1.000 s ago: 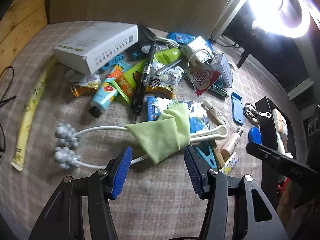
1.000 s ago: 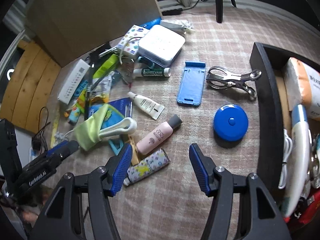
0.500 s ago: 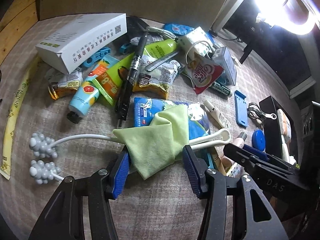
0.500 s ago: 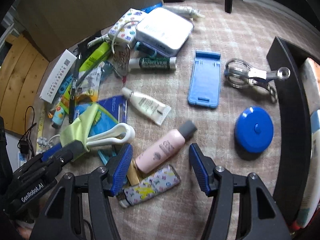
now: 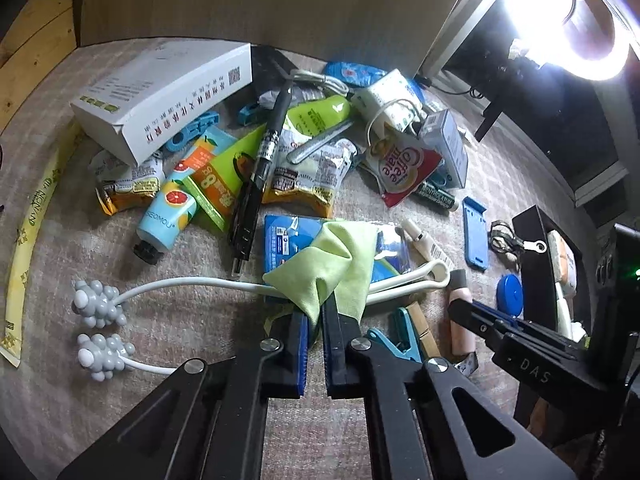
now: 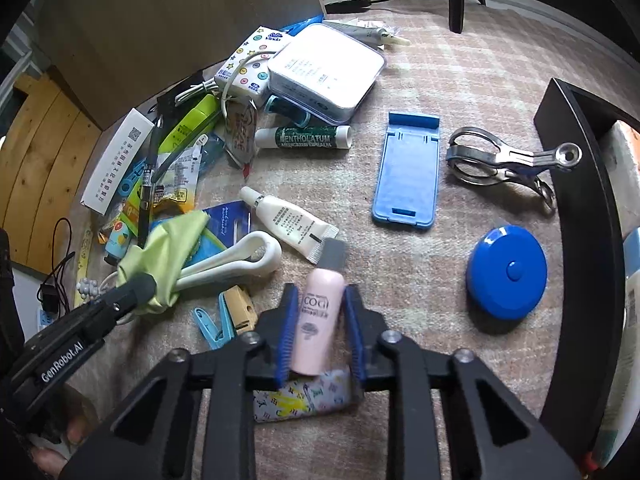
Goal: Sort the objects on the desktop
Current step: 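Grasp the green cloth with the left gripper while the right grasps the pink bottle, then carry the green cloth and pink bottle into the tray and open both grippers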
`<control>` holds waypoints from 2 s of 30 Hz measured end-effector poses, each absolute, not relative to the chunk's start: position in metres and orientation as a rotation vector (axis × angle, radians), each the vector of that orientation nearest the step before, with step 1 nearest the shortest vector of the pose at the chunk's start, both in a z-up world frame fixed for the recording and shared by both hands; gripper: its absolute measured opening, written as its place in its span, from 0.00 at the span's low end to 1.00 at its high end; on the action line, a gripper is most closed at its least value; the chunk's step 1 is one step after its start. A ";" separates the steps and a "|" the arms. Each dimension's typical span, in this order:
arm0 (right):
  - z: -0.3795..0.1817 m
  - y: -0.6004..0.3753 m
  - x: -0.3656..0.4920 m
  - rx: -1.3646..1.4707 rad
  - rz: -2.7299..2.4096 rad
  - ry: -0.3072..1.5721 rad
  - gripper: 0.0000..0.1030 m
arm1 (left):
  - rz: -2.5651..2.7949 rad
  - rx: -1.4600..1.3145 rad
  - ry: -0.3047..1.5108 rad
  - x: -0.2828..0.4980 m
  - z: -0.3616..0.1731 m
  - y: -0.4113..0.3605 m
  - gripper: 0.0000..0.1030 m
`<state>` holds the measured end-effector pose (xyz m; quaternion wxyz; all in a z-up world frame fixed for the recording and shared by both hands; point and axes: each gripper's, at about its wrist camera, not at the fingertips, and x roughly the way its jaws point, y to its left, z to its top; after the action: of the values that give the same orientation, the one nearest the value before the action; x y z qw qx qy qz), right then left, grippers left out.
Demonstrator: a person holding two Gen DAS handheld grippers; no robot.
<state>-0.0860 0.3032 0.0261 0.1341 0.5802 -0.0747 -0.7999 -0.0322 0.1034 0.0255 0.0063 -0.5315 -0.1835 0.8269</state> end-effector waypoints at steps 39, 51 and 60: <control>0.136 0.486 -0.010 1.408 -2.677 -0.356 0.19 | 2.520 -1.328 -0.164 -0.017 0.137 0.297 0.04; 0.136 0.588 0.018 1.440 -2.820 -0.452 0.19 | 2.383 -1.284 -0.044 -0.018 0.138 0.411 0.04; 0.130 0.634 0.031 1.472 -2.864 -0.515 0.19 | 2.317 -1.288 0.003 -0.021 0.131 0.458 0.04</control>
<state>0.0310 0.6341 0.1298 -0.0597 0.4505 -0.1578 -0.8767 -0.0215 0.4581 0.1308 0.2429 -0.4712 0.0011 0.8479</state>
